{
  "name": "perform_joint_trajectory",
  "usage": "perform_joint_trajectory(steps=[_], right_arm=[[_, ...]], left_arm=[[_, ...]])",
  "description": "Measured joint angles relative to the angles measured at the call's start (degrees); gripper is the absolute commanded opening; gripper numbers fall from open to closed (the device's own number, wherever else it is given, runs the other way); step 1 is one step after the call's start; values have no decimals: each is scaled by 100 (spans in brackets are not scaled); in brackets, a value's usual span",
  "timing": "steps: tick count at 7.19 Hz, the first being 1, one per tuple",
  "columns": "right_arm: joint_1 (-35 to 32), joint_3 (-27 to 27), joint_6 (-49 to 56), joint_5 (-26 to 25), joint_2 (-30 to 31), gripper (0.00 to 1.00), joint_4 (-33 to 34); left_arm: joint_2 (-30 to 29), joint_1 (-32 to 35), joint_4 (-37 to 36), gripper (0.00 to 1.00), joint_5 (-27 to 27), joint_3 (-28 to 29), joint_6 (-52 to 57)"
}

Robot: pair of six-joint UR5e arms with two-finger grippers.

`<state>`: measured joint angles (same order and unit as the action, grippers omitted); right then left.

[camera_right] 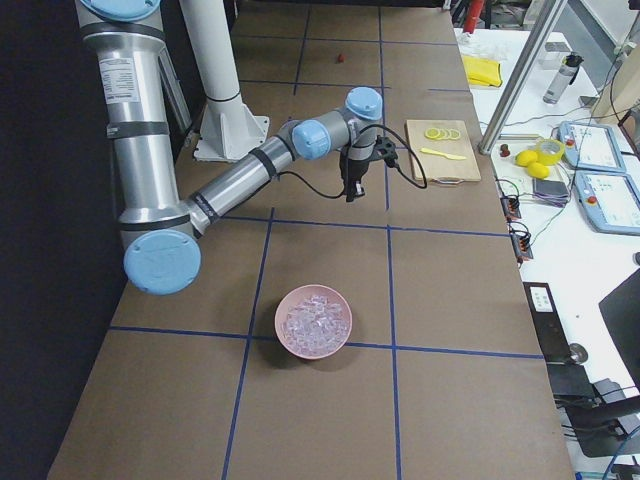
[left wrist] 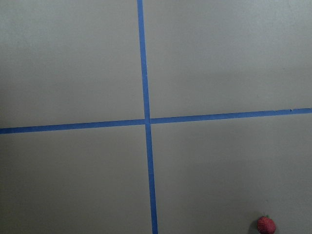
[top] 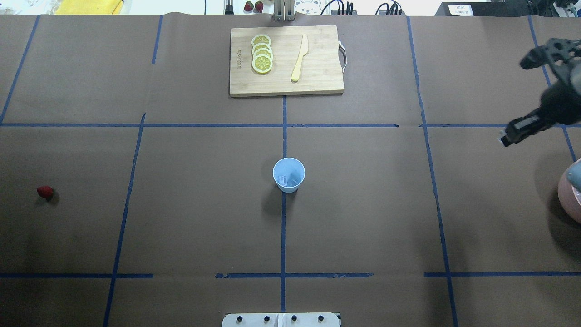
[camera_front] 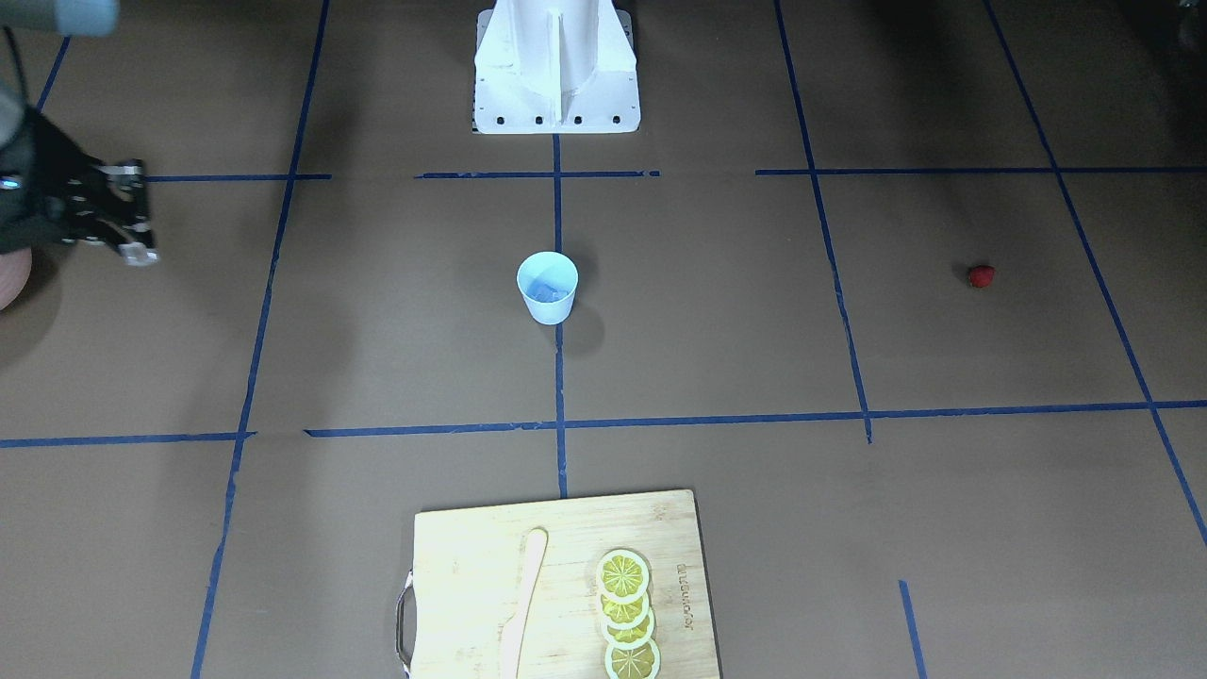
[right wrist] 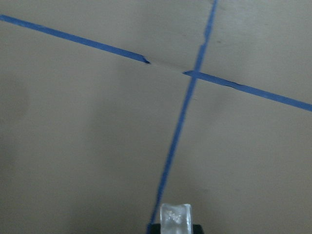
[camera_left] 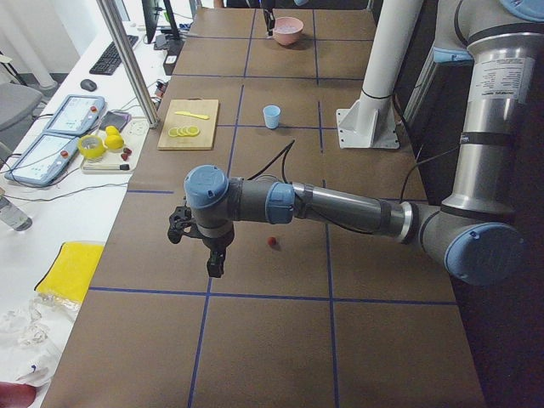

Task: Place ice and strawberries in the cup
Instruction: 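Carry the ice cube in the right gripper over the light-blue cup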

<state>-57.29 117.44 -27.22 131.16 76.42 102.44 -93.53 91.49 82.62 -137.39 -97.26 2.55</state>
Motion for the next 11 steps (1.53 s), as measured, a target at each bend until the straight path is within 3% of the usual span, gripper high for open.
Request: perform_joint_trajectory(steps=[3, 6, 8, 11], right_arm=[[1071, -782, -2190, -334, -1633, 0, 14], [1893, -1637, -3408, -1028, -2827, 0, -29], [2293, -2109, -3778, -1400, -3196, 0, -172], [2613, -2358, -3992, -1732, -3282, 0, -411]], left_arm=[[-7, -2, 0, 100, 1, 18, 0], [-7, -11, 0, 100, 2, 33, 0], [-10, -16, 0, 100, 2, 38, 0], [-16, -17, 0, 100, 2, 40, 0]])
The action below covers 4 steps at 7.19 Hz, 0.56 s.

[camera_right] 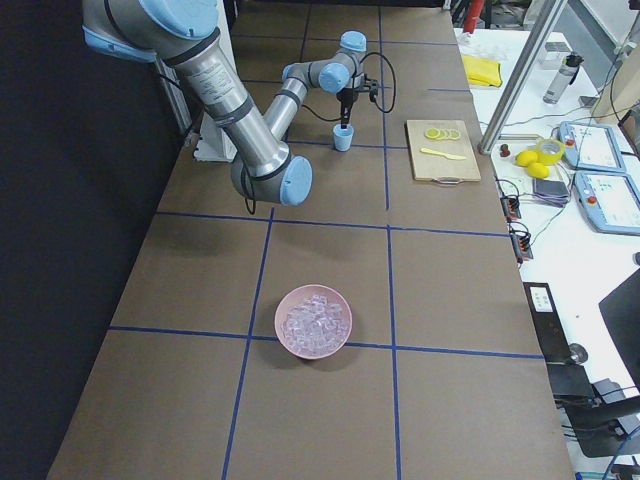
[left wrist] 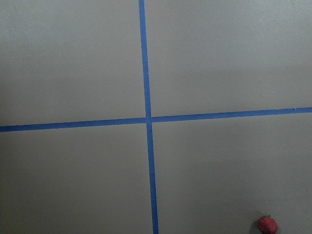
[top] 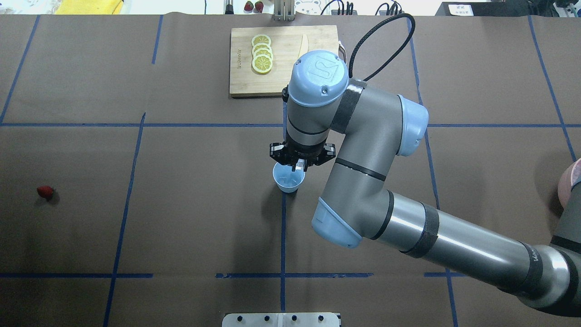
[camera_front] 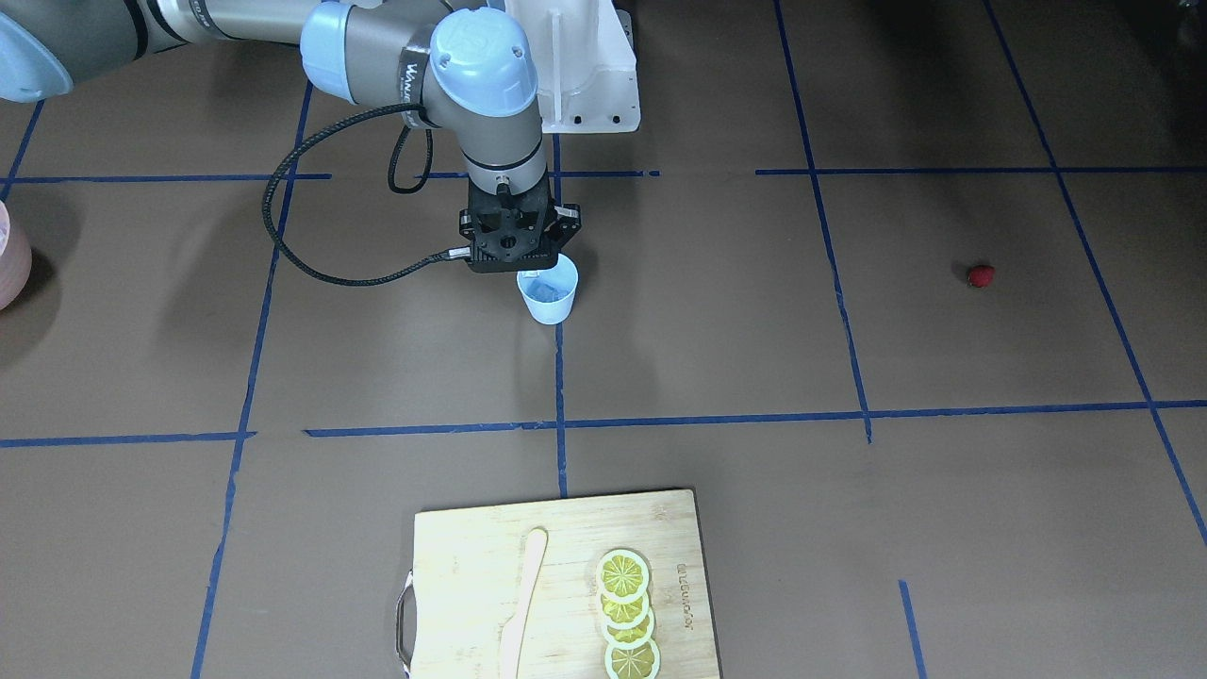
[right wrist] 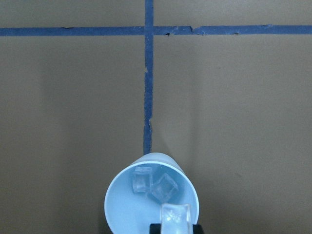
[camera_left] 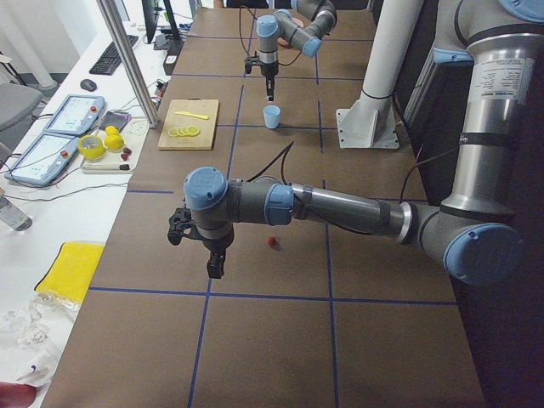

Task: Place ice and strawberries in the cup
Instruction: 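Carry the ice cube in the right gripper over the light-blue cup, then open the right gripper to drop the ice cube into the cup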

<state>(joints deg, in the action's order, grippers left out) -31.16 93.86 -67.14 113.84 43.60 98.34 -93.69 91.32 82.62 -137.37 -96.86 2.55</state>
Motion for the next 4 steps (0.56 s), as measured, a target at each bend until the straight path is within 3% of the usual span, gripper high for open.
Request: perform_joint_trajectory(steps=[4], right_arm=[[56, -225, -24, -43, -202, 8, -27]], left_arm=[[0, 0, 0, 100, 0, 6, 0]])
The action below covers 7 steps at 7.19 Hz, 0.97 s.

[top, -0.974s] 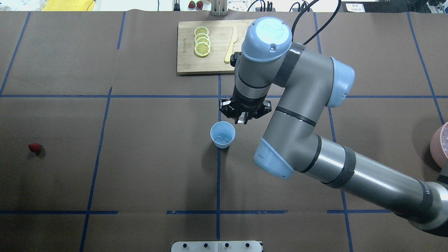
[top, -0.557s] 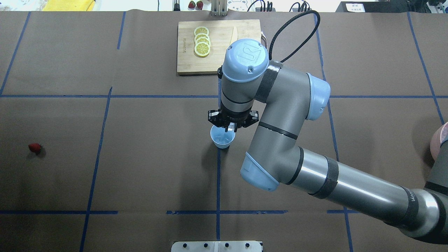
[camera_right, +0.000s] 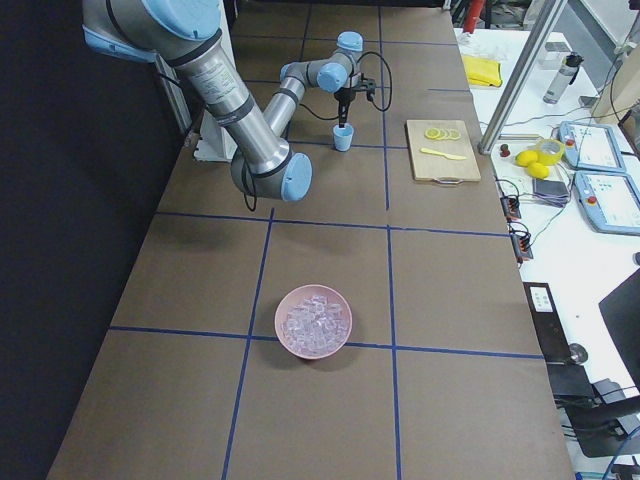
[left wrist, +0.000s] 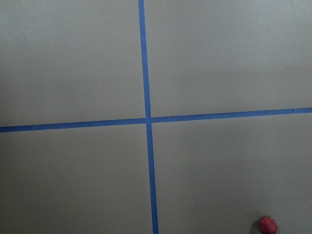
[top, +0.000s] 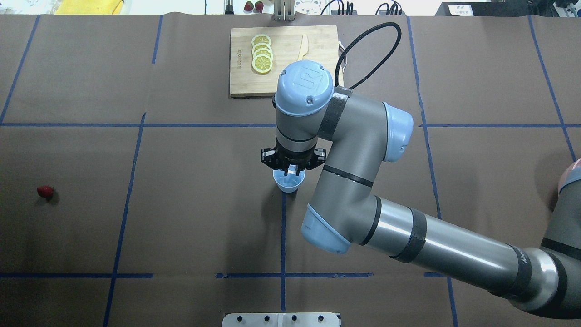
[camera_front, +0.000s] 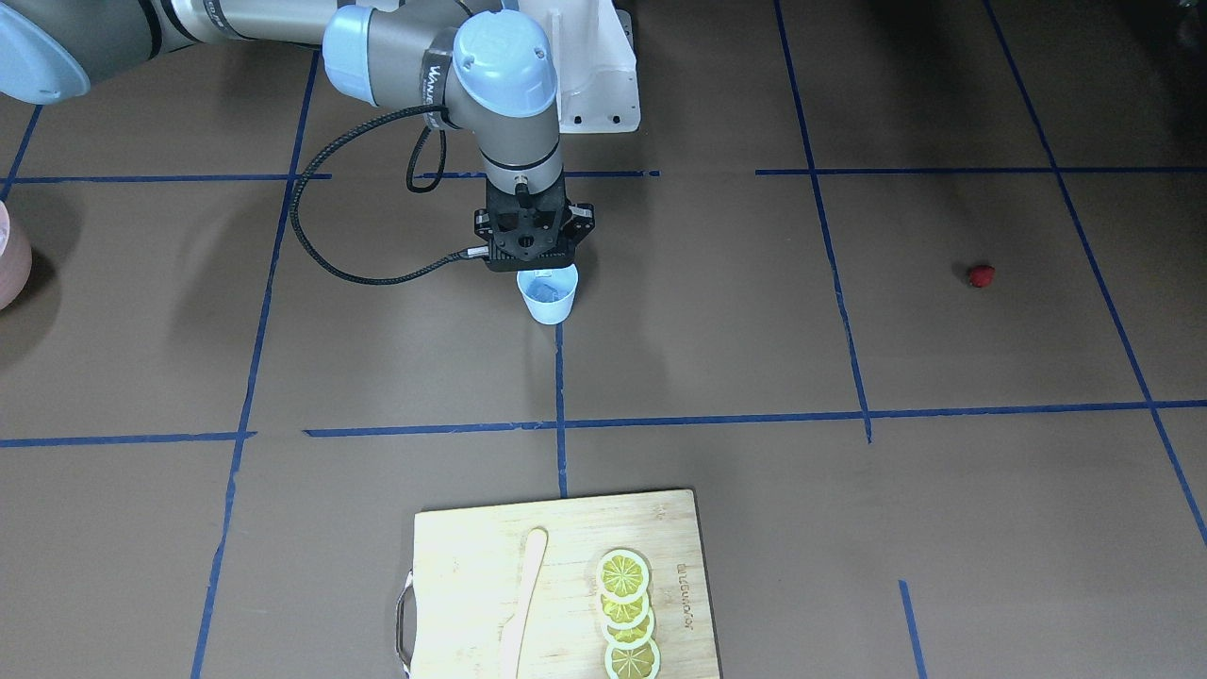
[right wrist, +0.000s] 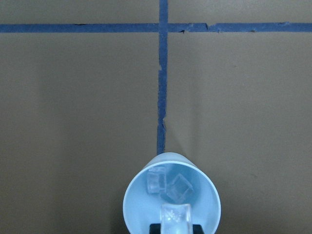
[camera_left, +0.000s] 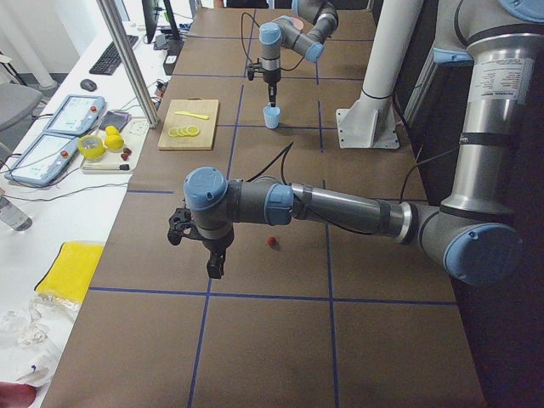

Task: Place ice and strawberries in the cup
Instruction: 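Open the right gripper to drop the ice cube into the cup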

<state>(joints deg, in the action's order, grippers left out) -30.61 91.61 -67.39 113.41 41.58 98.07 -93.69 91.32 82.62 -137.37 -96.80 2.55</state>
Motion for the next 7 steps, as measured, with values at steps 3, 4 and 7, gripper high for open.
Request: perform_joint_trajectory(steps=[3, 4, 7], right_arm=[[2, -69, -2, -9, -51, 71, -9], [2, -70, -2, -13, -53, 77, -13], [2, -65, -2, -31, -48, 91, -12]], left_arm=[[-24, -6, -2, 100, 0, 10, 0], [-38, -7, -5, 100, 0, 11, 0], [-52, -9, -8, 100, 0, 10, -2]])
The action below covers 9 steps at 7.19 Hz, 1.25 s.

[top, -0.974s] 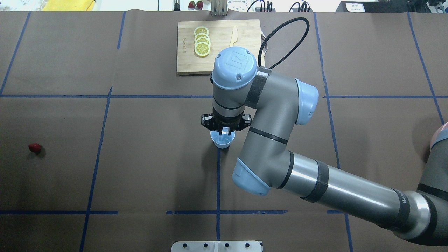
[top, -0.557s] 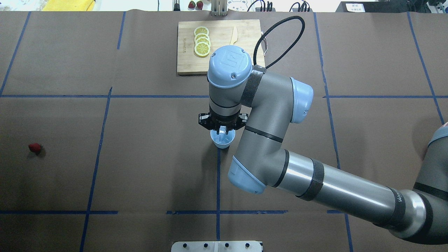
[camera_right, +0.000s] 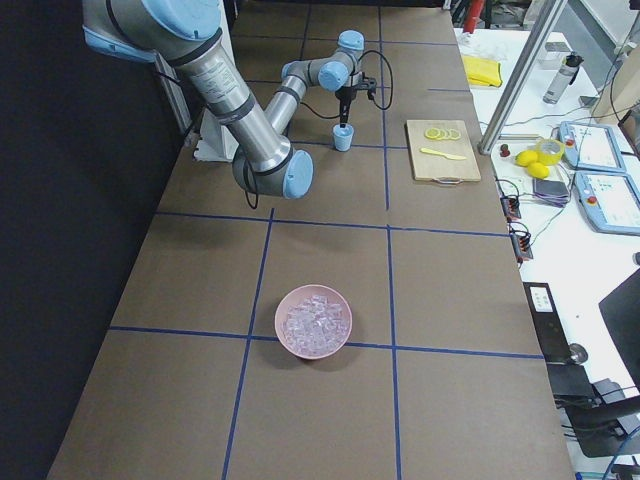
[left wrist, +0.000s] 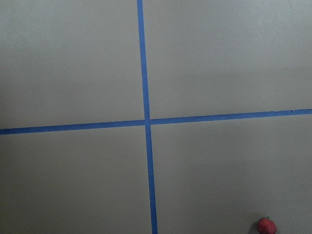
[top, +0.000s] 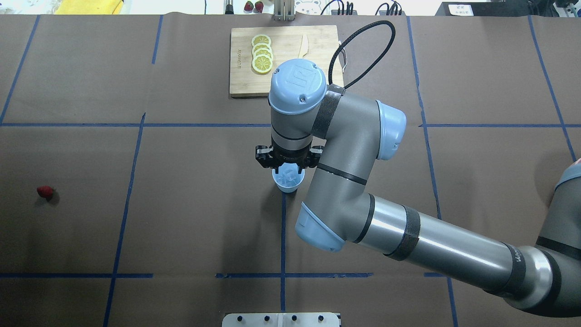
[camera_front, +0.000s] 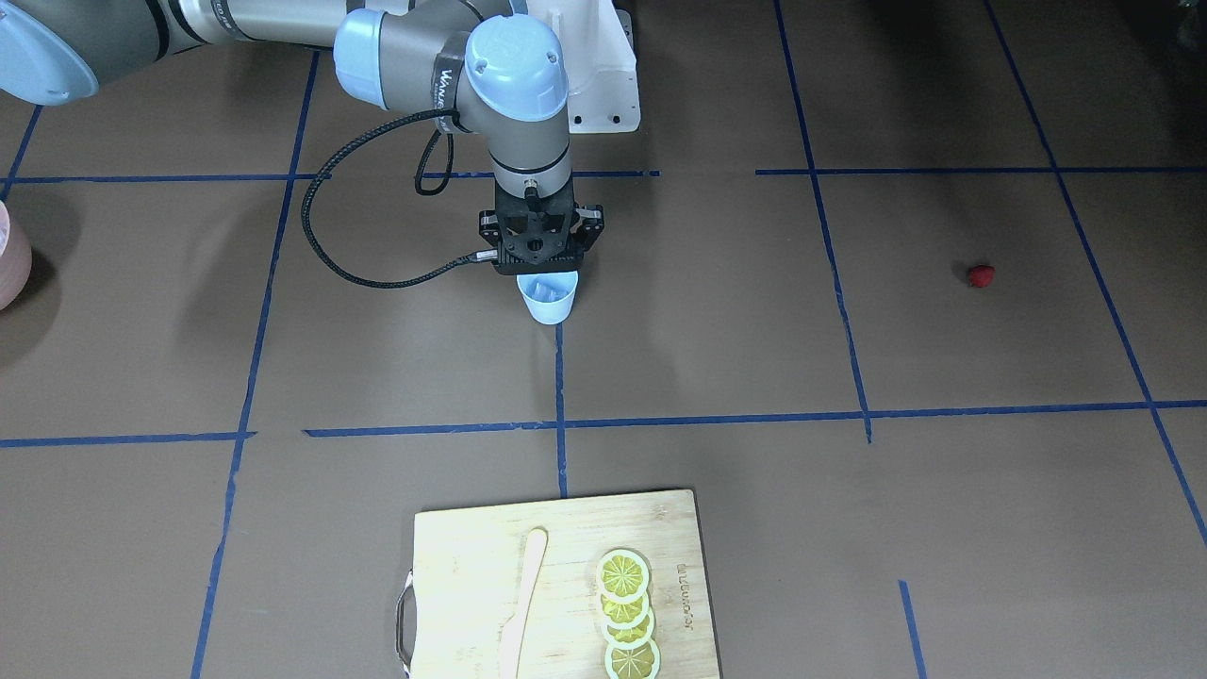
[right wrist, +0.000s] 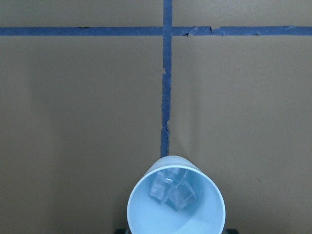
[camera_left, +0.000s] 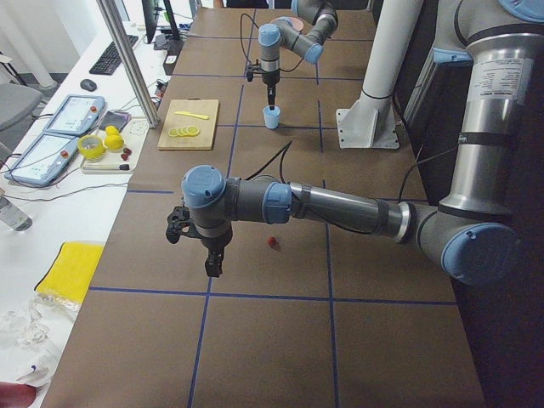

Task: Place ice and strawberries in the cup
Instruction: 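Open the right gripper to drop the ice cube into the cup, then raise the right gripper and withdraw it away from the cup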

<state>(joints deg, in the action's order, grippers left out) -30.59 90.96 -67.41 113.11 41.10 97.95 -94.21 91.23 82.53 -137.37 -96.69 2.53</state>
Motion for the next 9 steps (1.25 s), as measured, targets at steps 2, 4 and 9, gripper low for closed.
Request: perform_joint_trajectory(steps=[2, 4, 9], right_arm=[[-10, 25, 2, -48, 12, 99, -1], [-167, 215, 66, -169, 87, 99, 15], [-1195, 1703, 909, 243, 1511, 99, 72]], left_arm=[[-12, -19, 20, 100, 4, -38, -143], [-10, -343, 82, 100, 13, -238, -739], [944, -1655, 2076, 100, 370, -833, -3314]])
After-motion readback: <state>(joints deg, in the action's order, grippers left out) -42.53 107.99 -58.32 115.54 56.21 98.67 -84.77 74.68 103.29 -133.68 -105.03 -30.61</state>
